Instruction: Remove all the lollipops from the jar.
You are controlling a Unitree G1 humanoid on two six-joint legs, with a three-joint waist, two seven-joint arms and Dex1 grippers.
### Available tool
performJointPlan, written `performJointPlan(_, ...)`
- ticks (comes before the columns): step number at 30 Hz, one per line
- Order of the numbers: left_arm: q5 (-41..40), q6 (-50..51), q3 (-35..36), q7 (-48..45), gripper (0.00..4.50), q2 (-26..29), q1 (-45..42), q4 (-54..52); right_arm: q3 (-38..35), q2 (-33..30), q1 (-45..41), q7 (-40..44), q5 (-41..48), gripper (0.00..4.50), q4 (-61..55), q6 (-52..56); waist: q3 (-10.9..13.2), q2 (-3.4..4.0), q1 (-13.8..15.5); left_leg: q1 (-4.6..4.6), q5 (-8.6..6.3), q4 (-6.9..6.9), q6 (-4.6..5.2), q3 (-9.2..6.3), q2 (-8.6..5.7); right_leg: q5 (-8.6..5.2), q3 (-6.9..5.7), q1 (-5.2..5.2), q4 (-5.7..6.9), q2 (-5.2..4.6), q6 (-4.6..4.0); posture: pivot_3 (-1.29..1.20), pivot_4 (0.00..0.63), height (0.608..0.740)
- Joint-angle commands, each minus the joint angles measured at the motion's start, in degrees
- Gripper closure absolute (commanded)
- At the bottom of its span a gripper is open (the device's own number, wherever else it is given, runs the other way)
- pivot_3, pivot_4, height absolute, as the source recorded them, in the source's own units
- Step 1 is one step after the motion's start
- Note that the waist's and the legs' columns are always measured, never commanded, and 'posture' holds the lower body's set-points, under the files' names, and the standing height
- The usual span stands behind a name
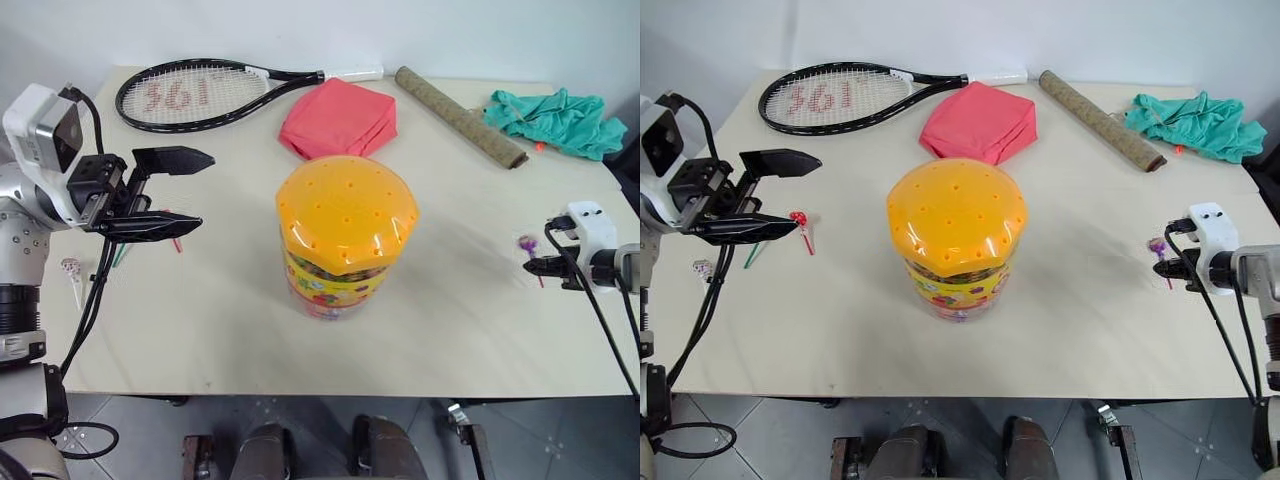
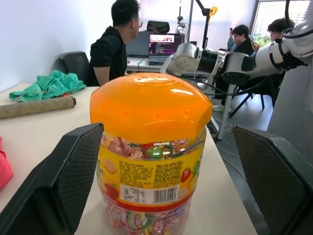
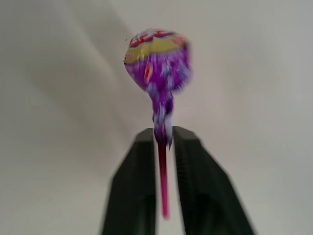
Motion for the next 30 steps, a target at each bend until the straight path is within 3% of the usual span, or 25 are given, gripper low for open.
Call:
performJointPlan(1,0.23,0.35,1.53,-5.08,0.0,0.02,-0.97,-0.78,-4.3,-2.07,2.58,1.35,1.26,2.47,-4.99,1.05,0.0,0.0,-0.08,-0.01,0.0,0.0,0.0,-0.01,0.0,0.0,-0.01,0.0,0.0,0.01,0.0,0.0,0.15,0.74)
performJointPlan(8,1.24,1.12,1.48,-4.25,0.0,-0.05,-0.36,-0.81,-13.28,-3.7,10.77,6.01,7.18,0.12,-20.75,1.83,0.01,0.03,-0.12,0.0,0.0,0.0,0.0,0.0,0.02,0.0,0.01,0.0,0.0,0.02,0.0,0.0,0.15,0.74)
performJointPlan(11,1.49,4.12,1.52,-0.68,0.0,-0.95,-0.01,0.6,-21.35,-1.28,15.79,10.09,13.35,0.05,-33.27,-1.51,0.01,0.03,0.1,0.0,0.0,-0.02,0.0,-0.02,0.01,0.0,-0.01,0.0,-0.02,0.02,0.0,0.0,0.15,0.74)
performJointPlan(13,4.63,3.51,1.12,2.67,0.0,-1.53,0.96,2.38,-22.89,1.47,18.81,11.32,14.13,0.05,-37.52,-7.38,0.0,0.01,0.09,0.02,0.0,0.01,0.0,-0.04,0.01,0.0,0.0,0.03,-0.01,0.03,0.0,0.0,0.15,0.74)
performJointPlan(19,11.61,4.08,1.75,14.18,0.0,-3.58,7.16,2.73,-15.23,5.09,29.24,18.44,11.99,0.05,-44.79,-21.0,-0.02,-0.03,0.28,0.08,0.0,0.02,0.0,-0.11,-0.02,0.01,-0.04,0.2,-0.14,0.02,0.03,0.0,0.15,0.74)
performJointPlan(22,12.77,6.06,3.59,21.71,0.0,-5.35,12.24,-0.68,-10.9,9.45,30.38,15.45,11.78,0.05,-44.66,-22.28,-0.03,-0.06,0.06,0.1,0.0,0.03,0.0,-0.16,0.01,0.02,-0.06,0.21,-0.13,0.04,0.03,0.0,0.15,0.74)
performJointPlan(30,5.68,7.16,11.67,24.61,0.0,-11.67,27.09,-15.49,-7.85,18.46,32.22,6.67,12.13,0.05,-45.88,-21.7,-0.03,-0.05,0.22,0.09,0.0,0.04,-0.01,-0.5,0.02,0.01,-0.1,0.27,-0.13,0.01,0.02,0.0,0.15,0.74)
